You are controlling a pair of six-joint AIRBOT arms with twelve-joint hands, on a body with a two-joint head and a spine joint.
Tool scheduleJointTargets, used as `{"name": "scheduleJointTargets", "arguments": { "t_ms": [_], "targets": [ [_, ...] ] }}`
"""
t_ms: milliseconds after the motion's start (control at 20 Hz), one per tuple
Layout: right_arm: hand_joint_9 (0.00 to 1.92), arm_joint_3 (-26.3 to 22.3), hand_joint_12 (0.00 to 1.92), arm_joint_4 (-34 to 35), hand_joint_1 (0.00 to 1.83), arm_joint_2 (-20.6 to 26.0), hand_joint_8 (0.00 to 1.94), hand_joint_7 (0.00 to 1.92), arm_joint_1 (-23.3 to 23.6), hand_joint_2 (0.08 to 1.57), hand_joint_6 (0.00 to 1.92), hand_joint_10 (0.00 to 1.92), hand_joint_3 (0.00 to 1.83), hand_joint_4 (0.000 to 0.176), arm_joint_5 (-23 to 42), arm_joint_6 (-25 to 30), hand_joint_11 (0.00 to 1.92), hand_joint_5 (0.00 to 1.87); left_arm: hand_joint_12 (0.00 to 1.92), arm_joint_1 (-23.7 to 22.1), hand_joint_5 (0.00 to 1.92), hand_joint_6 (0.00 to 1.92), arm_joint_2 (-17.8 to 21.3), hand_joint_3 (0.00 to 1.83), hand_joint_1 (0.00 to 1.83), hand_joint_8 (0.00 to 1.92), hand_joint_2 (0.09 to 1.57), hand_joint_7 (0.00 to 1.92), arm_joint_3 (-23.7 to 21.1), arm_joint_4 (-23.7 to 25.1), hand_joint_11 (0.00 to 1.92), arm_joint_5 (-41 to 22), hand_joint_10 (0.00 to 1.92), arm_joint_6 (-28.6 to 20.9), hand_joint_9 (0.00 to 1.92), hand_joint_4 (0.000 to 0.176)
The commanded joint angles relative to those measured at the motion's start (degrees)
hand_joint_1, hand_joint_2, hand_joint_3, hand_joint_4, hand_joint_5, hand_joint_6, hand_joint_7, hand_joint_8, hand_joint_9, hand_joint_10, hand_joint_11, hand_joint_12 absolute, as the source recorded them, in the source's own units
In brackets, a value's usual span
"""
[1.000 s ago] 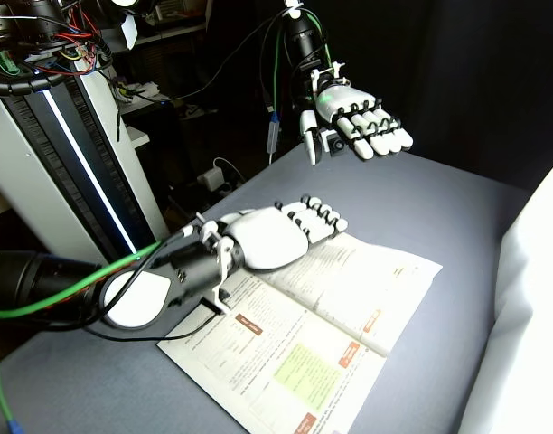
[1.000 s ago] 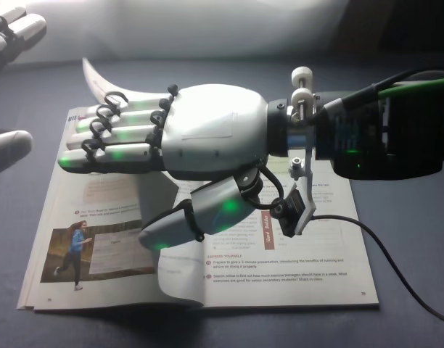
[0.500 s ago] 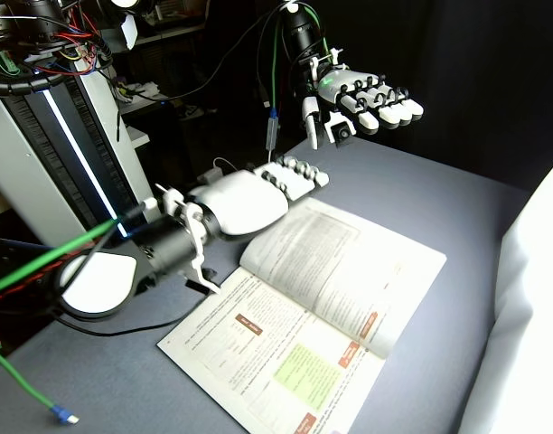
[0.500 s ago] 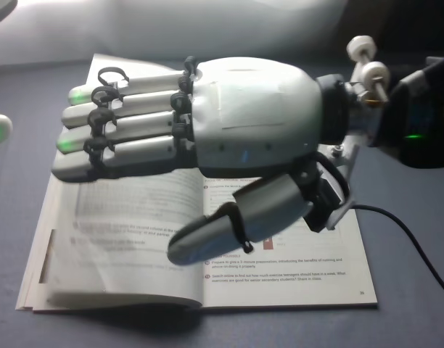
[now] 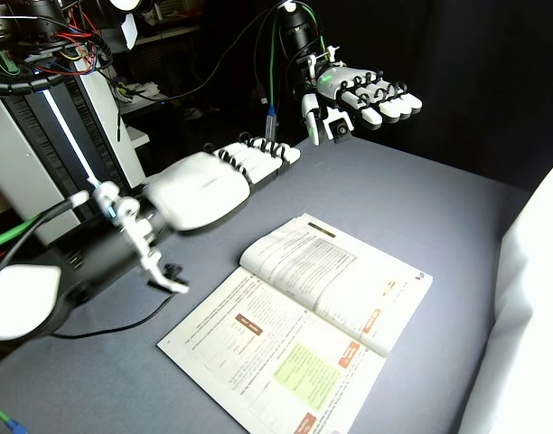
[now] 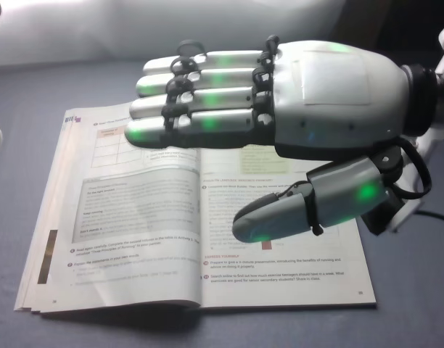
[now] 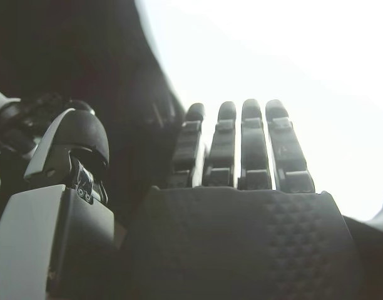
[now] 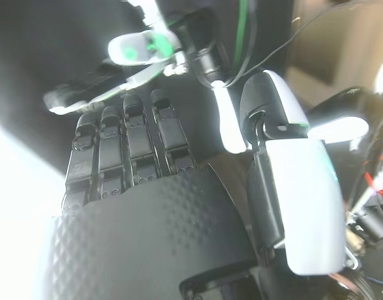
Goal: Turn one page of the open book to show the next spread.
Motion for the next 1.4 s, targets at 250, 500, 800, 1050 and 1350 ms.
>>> {"name": "scheduleJointTargets", "arguments": {
  "t_ms": [250, 500, 800, 1050, 1350],
  "targets": [
    [0.0, -3.4, 0.0, 17.7, 0.0, 9.5, 0.0, 0.0, -7.6, 1.27, 0.0, 0.0, 0.01, 0.0, 3.6, -8.9, 0.0, 0.0, 0.0, -0.3, 0.0, 0.0, -3.7, 0.0, 0.0, 0.0, 1.35, 0.0, 1.5, 1.0, 0.0, -5.6, 0.0, -2.4, 0.0, 0.0],
    [0.0, -5.0, 0.0, 26.6, 0.0, 13.9, 0.0, 0.0, -14.4, 1.25, 0.0, 0.0, 0.0, 0.0, 2.3, -12.9, 0.0, 0.0, 0.0, -0.7, 0.0, 0.0, -7.0, 0.0, 0.0, 0.0, 1.35, 0.0, 3.0, 2.3, 0.0, -3.4, 0.0, -5.1, 0.0, 0.0],
    [0.0, -6.9, 0.0, 32.1, 0.0, 16.7, 0.0, 0.0, -19.5, 1.27, 0.0, 0.0, 0.01, 0.0, 1.3, -15.1, 0.0, 0.0, 0.0, -1.5, 0.0, 0.0, -9.2, 0.0, 0.0, 0.0, 1.32, 0.0, 4.1, 4.2, 0.0, -1.1, 0.0, -7.3, 0.0, 0.0],
    [0.0, -7.3, 0.0, 34.2, 0.0, 17.0, 0.0, 0.0, -21.7, 1.31, 0.0, 0.0, 0.03, 0.0, 2.0, -15.5, 0.0, 0.0, 0.0, -3.7, 0.0, 0.0, -11.3, 0.01, 0.0, 0.0, 1.37, 0.0, 5.7, 6.8, 0.0, 2.8, 0.0, -9.3, 0.0, 0.031],
    [0.0, -7.6, 0.0, 35.7, 0.0, 17.3, 0.0, 0.0, -22.4, 1.29, 0.0, 0.0, 0.01, 0.0, 3.5, -16.2, 0.0, 0.0, 0.0, -4.2, 0.0, 0.0, -11.9, 0.01, 0.01, 0.0, 1.37, 0.0, 6.0, 7.8, 0.0, 3.7, 0.0, -10.3, 0.0, 0.049]
  ]
}}
